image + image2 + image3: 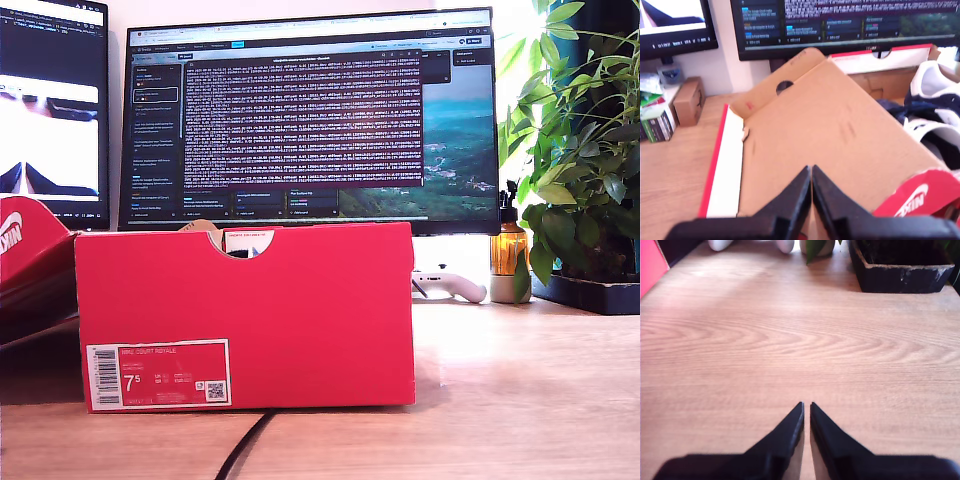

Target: Pack the blue shoes by picking the first shoe and placing it inside the red shoebox, left side, then picking and rotating the second shoe and placing it in the shoebox

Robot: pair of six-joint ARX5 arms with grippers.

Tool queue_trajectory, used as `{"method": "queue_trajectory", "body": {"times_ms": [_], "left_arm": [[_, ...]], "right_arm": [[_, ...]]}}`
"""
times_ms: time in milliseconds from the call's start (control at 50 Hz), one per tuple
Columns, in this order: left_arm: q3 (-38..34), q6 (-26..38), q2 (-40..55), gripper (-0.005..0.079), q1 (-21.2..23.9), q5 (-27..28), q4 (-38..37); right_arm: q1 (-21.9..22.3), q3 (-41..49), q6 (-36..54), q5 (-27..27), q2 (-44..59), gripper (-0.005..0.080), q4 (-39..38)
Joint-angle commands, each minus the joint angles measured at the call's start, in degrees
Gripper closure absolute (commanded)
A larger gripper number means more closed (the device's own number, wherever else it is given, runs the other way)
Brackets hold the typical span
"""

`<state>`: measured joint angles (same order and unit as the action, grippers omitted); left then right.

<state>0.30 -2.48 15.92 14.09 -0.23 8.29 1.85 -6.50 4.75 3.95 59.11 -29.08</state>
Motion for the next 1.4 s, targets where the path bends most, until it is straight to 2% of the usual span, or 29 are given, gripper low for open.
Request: {"method": "queue_trajectory", "body": {"times_ms": [0, 100, 740, 1040, 1220, 1380], "left_arm": [[-1.8, -0.2, -0.6, 0.0759, -0.3, -0.3, -0.4], [-1.8, -0.6, -1.1, 0.0759, -0.3, -0.3, -1.5], [-1.8, -0.8, -1.1, 0.0759, -0.3, -1.8, -1.4], [-1.8, -2.0, -1.1, 0.0759, -0.3, -2.0, -0.9], [-1.8, -2.5, -1.4, 0.0759, -0.4, -4.3, -0.7], [-1.8, -2.4, -2.0, 0.0759, -0.6, -4.5, -0.6]], "right_arm": [[0.2, 1.9, -0.2, 0.0, -2.6, 0.076, -0.6], [0.2, 2.8, -0.3, 0.0, -6.7, 0.076, 1.2], [0.2, 3.0, -0.2, -1.2, -36.1, 0.0759, 24.9], [0.2, 6.2, -1.2, -1.3, -49.2, 0.076, 31.4], [0.2, 6.2, -1.4, -1.3, -56.2, 0.076, 37.9], [0.2, 6.2, -1.9, -1.3, -59.1, 0.0759, 38.2]]}}
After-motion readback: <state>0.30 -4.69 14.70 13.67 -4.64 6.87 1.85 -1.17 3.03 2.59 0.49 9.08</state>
